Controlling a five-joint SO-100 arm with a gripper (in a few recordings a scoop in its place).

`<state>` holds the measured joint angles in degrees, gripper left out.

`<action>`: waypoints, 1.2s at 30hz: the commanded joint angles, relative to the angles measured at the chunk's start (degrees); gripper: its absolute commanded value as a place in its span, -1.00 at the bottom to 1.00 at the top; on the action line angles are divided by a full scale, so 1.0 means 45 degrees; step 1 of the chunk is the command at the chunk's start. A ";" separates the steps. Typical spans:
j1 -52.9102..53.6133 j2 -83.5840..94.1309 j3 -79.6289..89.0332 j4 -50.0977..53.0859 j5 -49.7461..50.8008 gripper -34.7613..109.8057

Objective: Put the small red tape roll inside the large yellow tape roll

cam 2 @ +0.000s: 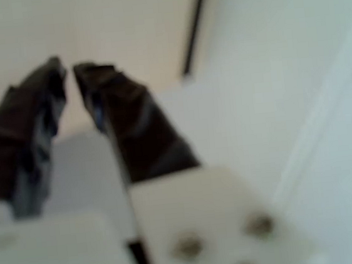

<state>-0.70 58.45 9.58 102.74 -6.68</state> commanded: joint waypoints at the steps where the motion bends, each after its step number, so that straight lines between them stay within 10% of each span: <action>1: 0.0234 0.6855 0.4121 0.0195 0.0293 -0.52; 19: 0.0254 2.8770 3.0684 -0.7578 0.0293 -0.52; 36: 0.0996 2.9473 3.6074 -0.8945 0.0801 -0.52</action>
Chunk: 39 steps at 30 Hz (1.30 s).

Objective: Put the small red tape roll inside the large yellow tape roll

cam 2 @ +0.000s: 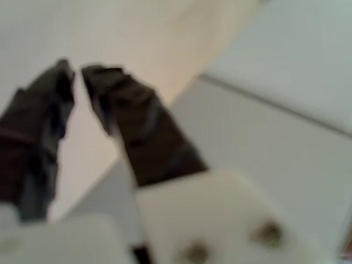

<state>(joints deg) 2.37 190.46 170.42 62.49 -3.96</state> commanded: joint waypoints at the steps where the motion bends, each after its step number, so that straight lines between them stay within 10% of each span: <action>1: 0.0312 0.0137 0.0508 0.0176 0.0195 -0.52; 25: -0.0020 0.0117 0.1816 0.1914 0.0215 -0.52; 39: -0.4102 0.0137 0.1836 0.1934 0.0215 -0.52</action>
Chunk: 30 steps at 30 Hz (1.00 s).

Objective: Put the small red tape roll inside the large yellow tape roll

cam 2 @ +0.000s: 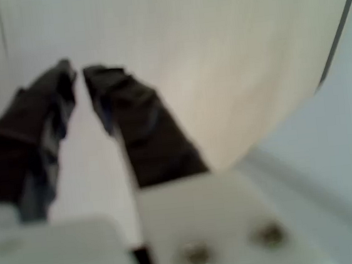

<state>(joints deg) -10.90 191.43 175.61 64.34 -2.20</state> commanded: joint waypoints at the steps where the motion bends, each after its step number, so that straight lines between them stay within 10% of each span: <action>1: -0.1328 -0.0078 0.0684 0.1523 -0.0176 -0.52; 30: -0.1172 -0.0078 0.0684 0.1543 -0.0137 -0.52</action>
